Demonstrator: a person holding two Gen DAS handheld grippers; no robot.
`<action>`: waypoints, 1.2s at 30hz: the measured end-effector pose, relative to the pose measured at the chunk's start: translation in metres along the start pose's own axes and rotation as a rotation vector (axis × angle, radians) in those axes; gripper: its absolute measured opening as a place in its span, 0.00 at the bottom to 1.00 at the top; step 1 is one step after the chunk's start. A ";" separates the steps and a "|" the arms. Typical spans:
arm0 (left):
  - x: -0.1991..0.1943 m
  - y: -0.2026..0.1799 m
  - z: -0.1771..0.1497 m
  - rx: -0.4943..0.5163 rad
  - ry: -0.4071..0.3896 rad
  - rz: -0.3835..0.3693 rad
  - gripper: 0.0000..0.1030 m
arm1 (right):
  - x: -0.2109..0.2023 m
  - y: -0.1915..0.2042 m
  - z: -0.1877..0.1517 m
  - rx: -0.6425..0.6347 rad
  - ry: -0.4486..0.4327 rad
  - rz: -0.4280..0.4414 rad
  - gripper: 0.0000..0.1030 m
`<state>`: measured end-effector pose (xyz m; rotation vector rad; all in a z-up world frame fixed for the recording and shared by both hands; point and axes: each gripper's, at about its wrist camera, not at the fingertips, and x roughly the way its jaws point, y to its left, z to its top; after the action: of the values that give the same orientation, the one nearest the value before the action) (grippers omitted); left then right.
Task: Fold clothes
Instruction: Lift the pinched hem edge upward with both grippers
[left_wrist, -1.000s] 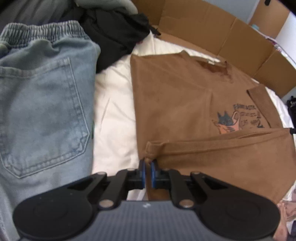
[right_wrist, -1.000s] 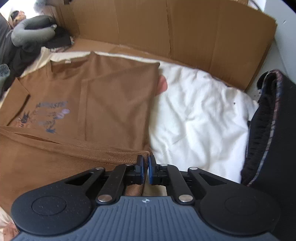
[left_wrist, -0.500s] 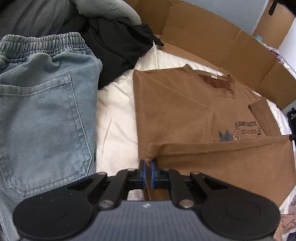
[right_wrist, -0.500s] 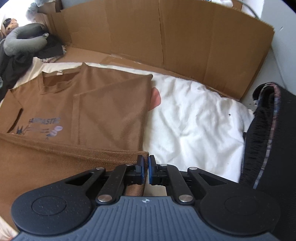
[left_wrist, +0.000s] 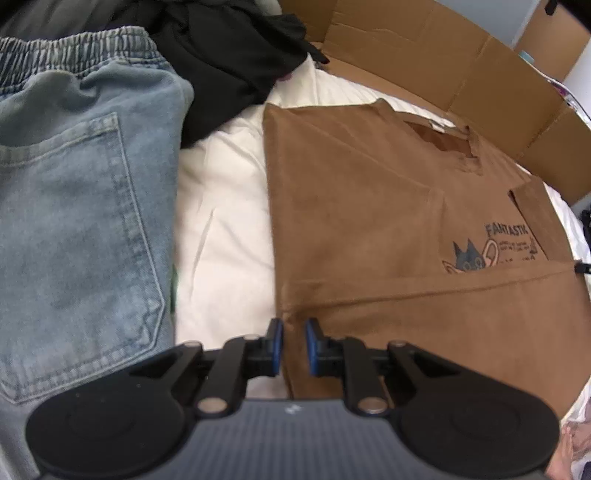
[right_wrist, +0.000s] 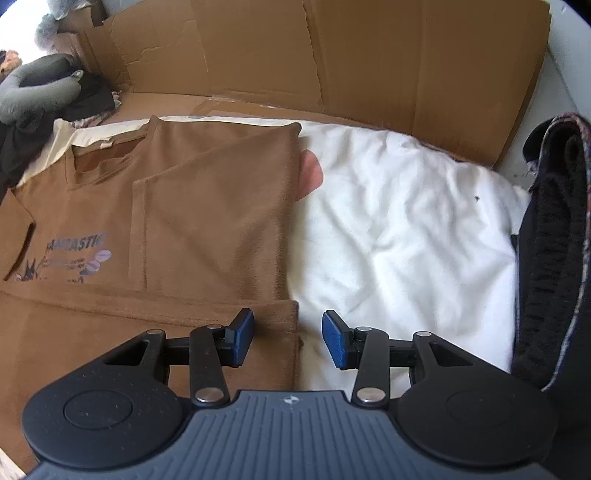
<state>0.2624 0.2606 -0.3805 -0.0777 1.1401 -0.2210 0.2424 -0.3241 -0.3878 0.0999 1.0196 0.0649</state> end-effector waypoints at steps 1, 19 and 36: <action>0.000 0.001 0.000 -0.003 0.001 -0.001 0.14 | 0.002 0.000 0.001 0.004 0.008 0.009 0.47; -0.004 -0.003 0.004 -0.022 -0.019 0.003 0.18 | -0.015 0.018 0.004 -0.056 0.033 -0.022 0.06; -0.015 -0.014 0.006 0.050 -0.067 0.021 0.04 | -0.023 0.022 0.007 -0.069 0.021 -0.060 0.03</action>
<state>0.2597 0.2501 -0.3620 -0.0288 1.0673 -0.2267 0.2361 -0.3047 -0.3620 0.0054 1.0399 0.0464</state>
